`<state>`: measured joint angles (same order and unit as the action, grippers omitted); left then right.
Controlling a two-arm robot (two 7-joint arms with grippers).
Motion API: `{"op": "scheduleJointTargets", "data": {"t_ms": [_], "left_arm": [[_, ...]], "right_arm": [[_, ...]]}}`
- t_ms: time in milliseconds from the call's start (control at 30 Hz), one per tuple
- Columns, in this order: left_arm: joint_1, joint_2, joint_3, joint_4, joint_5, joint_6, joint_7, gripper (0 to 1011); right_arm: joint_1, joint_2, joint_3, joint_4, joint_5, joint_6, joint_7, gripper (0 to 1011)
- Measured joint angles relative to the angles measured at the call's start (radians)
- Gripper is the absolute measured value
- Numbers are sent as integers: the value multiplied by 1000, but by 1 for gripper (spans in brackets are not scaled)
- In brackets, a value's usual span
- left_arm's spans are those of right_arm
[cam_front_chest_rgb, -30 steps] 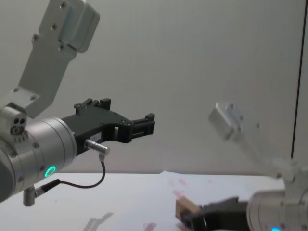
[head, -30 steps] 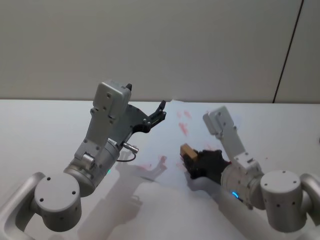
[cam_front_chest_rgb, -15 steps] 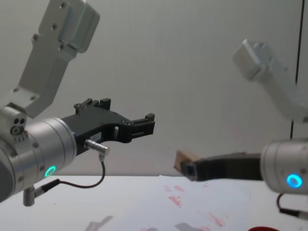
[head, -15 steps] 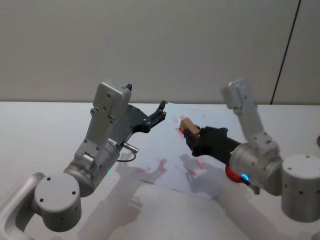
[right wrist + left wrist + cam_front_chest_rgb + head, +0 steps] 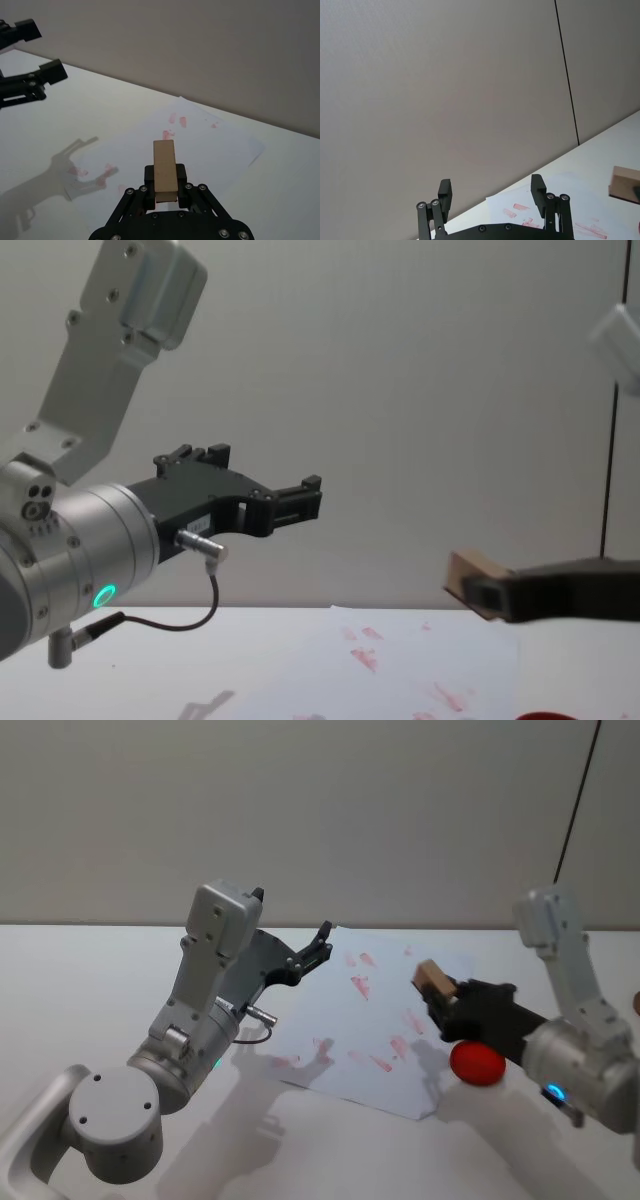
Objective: Use the one hand to pick up the stamp and affix it onto the A4 paper.
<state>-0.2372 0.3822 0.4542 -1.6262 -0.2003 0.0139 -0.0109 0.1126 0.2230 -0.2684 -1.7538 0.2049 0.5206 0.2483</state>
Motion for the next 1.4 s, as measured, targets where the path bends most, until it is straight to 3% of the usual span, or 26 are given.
{"op": "scheduleJointTargets", "data": {"t_ms": [367, 633, 900, 1400], "left_arm": [[0, 0, 0, 0, 0, 0, 0, 1003], [0, 0, 0, 0, 0, 0, 0, 1003], [0, 0, 0, 0, 0, 0, 0, 1003], [0, 0, 0, 0, 0, 0, 0, 1002]], "right_arm": [[-89, 85, 38, -45, 15, -32, -25, 221], [-124, 114, 49, -42, 12, -57, -32, 221], [-127, 117, 46, -6, -13, -76, -31, 220], [-76, 78, 22, 91, -73, -97, -20, 221]]}}
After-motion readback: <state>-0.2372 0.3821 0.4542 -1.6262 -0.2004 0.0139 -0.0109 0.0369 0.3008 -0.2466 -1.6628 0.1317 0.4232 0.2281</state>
